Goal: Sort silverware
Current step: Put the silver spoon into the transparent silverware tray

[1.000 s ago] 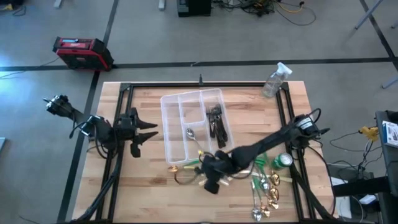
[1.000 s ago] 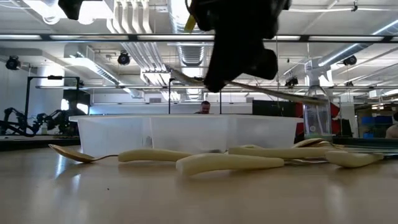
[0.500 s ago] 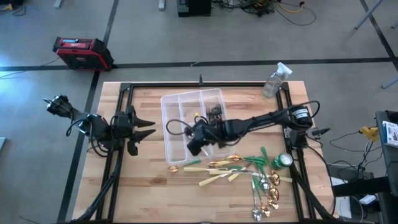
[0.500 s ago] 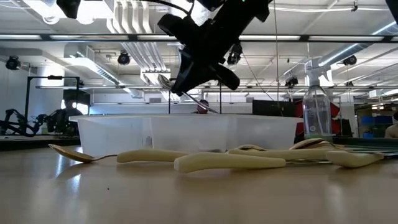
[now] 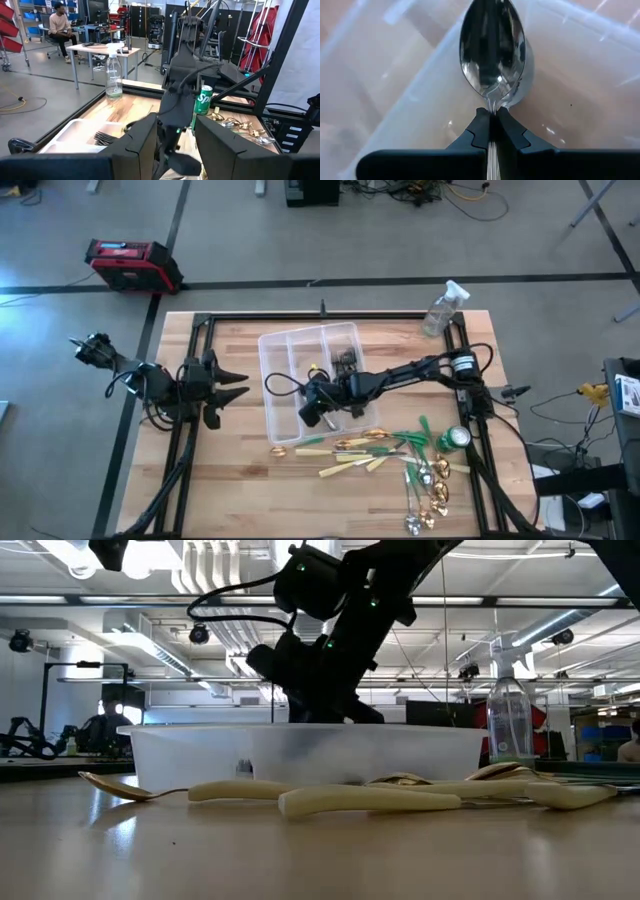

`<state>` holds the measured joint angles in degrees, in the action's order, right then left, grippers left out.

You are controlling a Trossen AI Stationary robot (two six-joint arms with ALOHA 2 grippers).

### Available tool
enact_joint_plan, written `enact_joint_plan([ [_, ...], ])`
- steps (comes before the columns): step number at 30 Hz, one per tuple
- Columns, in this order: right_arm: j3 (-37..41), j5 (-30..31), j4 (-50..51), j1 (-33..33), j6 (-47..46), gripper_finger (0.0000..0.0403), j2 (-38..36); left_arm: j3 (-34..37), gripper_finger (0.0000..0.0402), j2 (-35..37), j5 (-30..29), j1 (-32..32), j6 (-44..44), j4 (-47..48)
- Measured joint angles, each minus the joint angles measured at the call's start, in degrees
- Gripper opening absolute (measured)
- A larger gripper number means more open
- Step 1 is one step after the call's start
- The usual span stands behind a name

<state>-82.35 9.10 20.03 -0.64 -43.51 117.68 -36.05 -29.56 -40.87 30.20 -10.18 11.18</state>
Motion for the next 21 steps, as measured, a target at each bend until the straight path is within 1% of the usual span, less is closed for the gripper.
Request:
enact_joint_plan([
  [4,0.0,0.0,-0.1,0.0,2.8,0.0002,0.9,0.0,0.0119,0.5,0.0,0.0,-1.3,1.8],
  [6,0.0,0.0,-0.2,0.1,3.3,0.001,0.9,0.0,0.0119,0.5,0.0,0.0,-1.5,2.4],
  [8,0.0,0.0,0.0,0.2,3.5,0.0026,0.9,0.1,0.0119,0.4,0.0,0.0,-2.4,2.7],
  [11,0.1,-0.1,1.2,0.2,4.5,0.0066,-0.3,0.1,0.0119,0.5,0.0,0.0,-3.1,3.4],
  [14,0.1,-3.2,4.0,-0.1,7.6,0.0109,-4.1,0.1,0.0119,0.6,0.2,0.0,-5.2,5.6],
  [17,0.1,-7.4,10.2,-1.3,10.9,0.0146,-9.3,0.0,0.0119,1.3,2.2,0.0,-7.9,9.2],
  [19,0.1,-8.7,15.9,-3.7,14.3,0.0163,-13.0,-0.8,0.0119,1.6,3.3,0.0,-10.3,12.7],
  [21,0.1,-8.7,22.0,-7.5,18.1,0.0171,-17.0,-1.6,0.0119,1.9,4.1,0.0,-12.8,15.5],
])
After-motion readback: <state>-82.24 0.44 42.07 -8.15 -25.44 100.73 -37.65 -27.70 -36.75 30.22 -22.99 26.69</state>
